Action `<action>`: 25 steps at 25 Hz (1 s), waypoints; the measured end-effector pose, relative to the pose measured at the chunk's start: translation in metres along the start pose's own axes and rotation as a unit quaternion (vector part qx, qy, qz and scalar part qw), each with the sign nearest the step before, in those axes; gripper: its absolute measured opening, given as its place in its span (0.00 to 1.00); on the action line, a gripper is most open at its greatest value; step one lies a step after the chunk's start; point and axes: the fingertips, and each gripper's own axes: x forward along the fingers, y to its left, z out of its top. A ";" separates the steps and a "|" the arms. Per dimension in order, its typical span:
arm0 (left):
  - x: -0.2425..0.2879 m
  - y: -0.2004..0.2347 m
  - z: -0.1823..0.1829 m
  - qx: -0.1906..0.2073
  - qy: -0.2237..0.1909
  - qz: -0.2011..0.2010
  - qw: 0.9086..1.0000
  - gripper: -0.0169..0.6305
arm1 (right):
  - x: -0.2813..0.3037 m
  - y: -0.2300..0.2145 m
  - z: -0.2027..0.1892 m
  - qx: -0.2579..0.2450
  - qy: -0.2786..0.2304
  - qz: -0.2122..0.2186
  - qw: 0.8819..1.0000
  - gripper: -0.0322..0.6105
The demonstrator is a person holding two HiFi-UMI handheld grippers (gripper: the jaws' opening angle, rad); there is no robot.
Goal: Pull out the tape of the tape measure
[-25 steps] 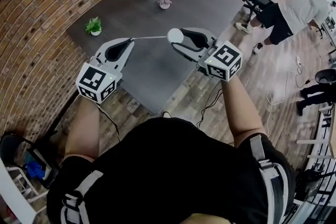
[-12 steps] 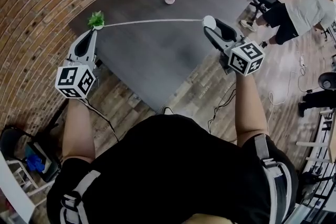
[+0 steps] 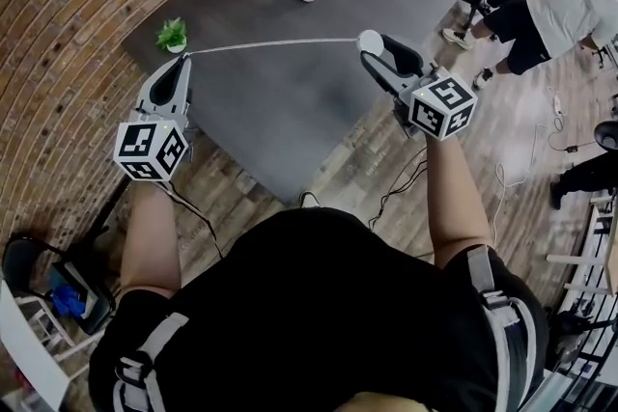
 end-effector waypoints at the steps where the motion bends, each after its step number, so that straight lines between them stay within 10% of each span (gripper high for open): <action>1: 0.001 0.000 0.000 -0.001 0.000 0.000 1.000 0.05 | 0.000 -0.001 0.000 0.000 -0.001 -0.001 1.000 0.37; 25: 0.013 0.000 -0.023 -0.007 0.023 0.024 0.999 0.05 | 0.012 -0.014 -0.021 0.018 0.015 -0.009 1.000 0.37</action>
